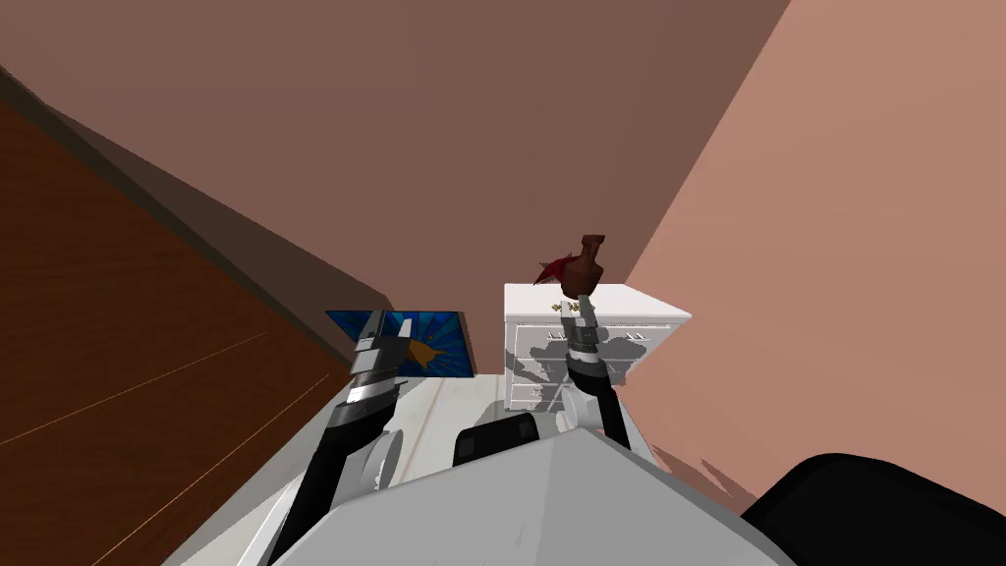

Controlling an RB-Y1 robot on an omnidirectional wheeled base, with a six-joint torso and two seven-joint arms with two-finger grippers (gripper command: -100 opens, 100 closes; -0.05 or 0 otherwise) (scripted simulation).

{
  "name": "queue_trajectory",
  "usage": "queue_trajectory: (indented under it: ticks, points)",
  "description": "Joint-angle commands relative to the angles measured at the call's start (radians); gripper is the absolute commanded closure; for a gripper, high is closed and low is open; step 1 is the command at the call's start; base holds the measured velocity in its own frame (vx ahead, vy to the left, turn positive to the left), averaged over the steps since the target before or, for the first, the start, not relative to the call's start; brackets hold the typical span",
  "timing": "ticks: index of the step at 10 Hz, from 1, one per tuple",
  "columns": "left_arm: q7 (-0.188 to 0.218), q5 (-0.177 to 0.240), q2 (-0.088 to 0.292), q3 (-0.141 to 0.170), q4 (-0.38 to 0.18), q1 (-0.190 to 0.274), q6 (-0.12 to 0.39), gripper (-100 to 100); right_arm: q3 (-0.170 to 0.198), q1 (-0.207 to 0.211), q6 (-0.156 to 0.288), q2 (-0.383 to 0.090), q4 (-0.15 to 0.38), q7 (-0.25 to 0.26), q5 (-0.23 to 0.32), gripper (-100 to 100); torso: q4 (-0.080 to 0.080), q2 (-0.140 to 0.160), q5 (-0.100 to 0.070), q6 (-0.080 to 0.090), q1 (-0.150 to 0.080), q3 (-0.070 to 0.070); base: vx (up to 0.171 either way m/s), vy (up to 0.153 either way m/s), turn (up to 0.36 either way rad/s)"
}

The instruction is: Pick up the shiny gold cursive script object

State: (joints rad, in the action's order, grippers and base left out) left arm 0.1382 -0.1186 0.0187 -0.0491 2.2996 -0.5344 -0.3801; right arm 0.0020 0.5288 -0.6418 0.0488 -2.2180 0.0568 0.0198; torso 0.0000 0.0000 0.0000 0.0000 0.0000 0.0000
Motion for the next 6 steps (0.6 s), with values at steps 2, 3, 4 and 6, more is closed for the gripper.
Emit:
queue_trajectory:
  ticks: [2, 3, 4, 6]
  points:
    - [0.000, 0.000, 0.000, 0.000, 0.000, 0.000, 0.000, 0, -0.017, -0.011, -0.020, -0.074, 0.010, -0.002, 0.004, -100, 0.000, 0.001, 0.000, 0.000, 0.001, 0.001, -0.032, 0.041, -0.084]
    - [0.000, 0.000, 0.000, 0.000, 0.000, 0.000, 0.000, 0, -0.028, -0.017, -0.032, -0.105, 0.017, -0.004, 0.006, -100, 0.000, 0.002, 0.001, 0.000, 0.003, 0.001, -0.051, 0.073, -0.112]
    - [0.000, 0.000, 0.000, 0.000, 0.000, 0.000, 0.000, 0, -0.041, -0.025, -0.046, -0.136, 0.026, -0.007, 0.010, -100, 0.001, 0.003, 0.001, 0.000, 0.004, 0.002, -0.048, 0.078, -0.099]
    - [0.000, 0.000, 0.000, 0.000, 0.000, 0.000, 0.000, 0, -0.056, -0.034, -0.063, -0.179, 0.036, -0.011, 0.015, -100, 0.001, 0.002, 0.001, 0.000, 0.004, 0.001, -0.017, 0.051, -0.056]
